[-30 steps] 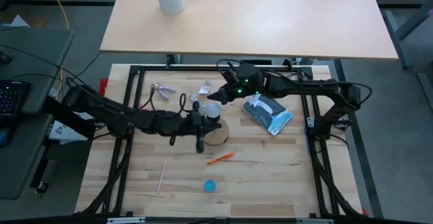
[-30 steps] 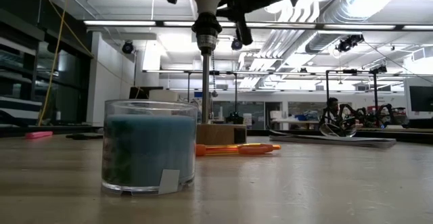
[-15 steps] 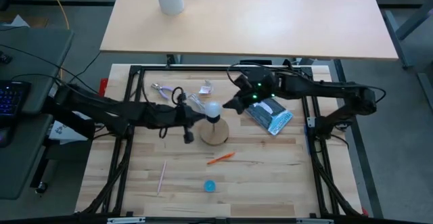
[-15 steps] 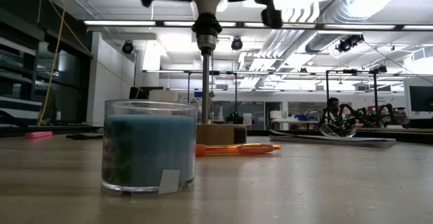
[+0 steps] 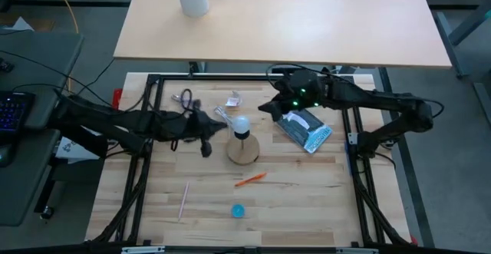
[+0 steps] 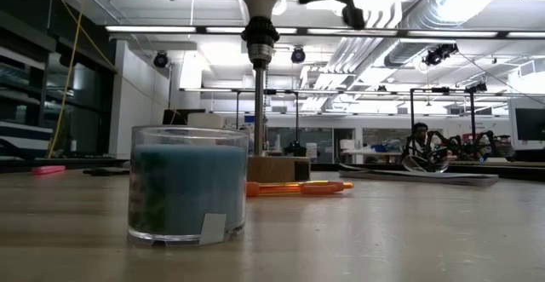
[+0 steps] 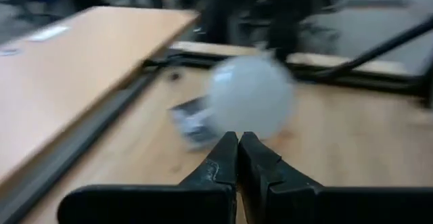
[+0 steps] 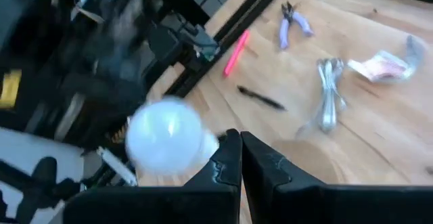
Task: Screw lightbulb
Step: Insert the light bulb into the lamp
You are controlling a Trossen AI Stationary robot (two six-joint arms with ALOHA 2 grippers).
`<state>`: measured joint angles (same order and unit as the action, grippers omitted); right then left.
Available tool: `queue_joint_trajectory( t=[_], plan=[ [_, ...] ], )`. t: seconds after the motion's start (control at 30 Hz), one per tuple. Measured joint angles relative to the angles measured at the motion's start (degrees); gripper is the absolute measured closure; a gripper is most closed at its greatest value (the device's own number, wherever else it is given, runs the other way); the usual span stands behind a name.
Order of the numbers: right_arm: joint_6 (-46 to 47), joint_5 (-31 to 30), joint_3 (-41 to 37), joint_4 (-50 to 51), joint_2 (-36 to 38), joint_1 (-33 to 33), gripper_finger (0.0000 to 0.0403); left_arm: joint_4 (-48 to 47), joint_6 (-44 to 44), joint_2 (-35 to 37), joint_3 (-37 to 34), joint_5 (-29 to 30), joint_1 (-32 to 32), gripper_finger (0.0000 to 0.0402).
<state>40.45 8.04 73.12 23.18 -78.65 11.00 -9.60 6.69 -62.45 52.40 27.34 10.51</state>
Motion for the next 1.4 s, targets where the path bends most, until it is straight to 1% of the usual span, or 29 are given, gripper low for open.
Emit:
queue_joint_trajectory(
  t=[0.1,0.2,0.3,0.4,0.53,0.63,0.77,0.9,0.97,1.03,1.13,1.2,1.3,1.4],
  plan=[
    [0.1,1.8,0.0,-4.9,-3.2,1.3,0.0403,7.0,0.8,-4.0,0.0,-6.0,1.6,0.0401],
    [2.1,3.9,0.0,-10.8,-6.9,2.1,0.0403,12.9,0.7,-7.7,-0.1,-9.0,4.4,0.0402],
    [4.1,5.9,0.0,-16.3,-10.6,2.3,0.0403,16.0,0.8,-10.5,0.0,-9.3,6.9,0.0402],
    [5.6,7.9,0.0,-20.8,-13.5,2.3,0.0403,18.1,0.7,-13.0,-0.1,-8.9,7.6,0.0402],
    [7.7,10.5,0.0,-25.0,-16.4,2.1,0.0403,24.7,-2.0,-15.7,-0.1,-8.7,5.3,0.0402],
    [8.6,12.1,0.0,-26.1,-16.8,2.0,0.0403,27.5,-2.6,-17.2,0.0,-7.6,3.2,0.0402],
    [8.2,12.5,0.0,-24.9,-15.5,1.7,0.0403,24.4,-3.7,-16.8,0.0,-6.9,2.2,0.0402],
    [6.1,13.1,0.0,-20.7,-12.3,1.2,0.0403,18.5,-4.3,-14.4,-0.1,-1.5,1.9,0.0401],
    [4.5,12.9,0.0,-15.7,-10.4,1.1,0.0403,16.0,-4.4,-12.4,-0.1,-0.1,1.8,0.0401],
    [3.0,11.8,0.0,-10.7,-8.4,0.7,0.0403,12.3,-4.3,-10.0,-0.1,-0.2,1.8,0.0401],
    [1.0,11.7,0.0,-3.3,-4.8,0.5,0.0403,5.7,-4.3,-5.9,0.0,1.4,1.7,0.0402],
    [0.2,11.3,0.0,0.5,-2.5,0.5,0.0403,-0.8,-3.9,-2.8,0.0,3.3,1.8,0.0402],
    [-0.9,9.1,0.0,6.1,1.2,0.6,0.0403,-9.6,-2.6,2.1,0.0,6.2,2.1,0.0401],
    [-1.5,4.4,0.0,10.1,4.4,0.6,0.0403,-14.6,-0.8,6.3,0.0,10.1,2.2,0.0402]
  ],
)
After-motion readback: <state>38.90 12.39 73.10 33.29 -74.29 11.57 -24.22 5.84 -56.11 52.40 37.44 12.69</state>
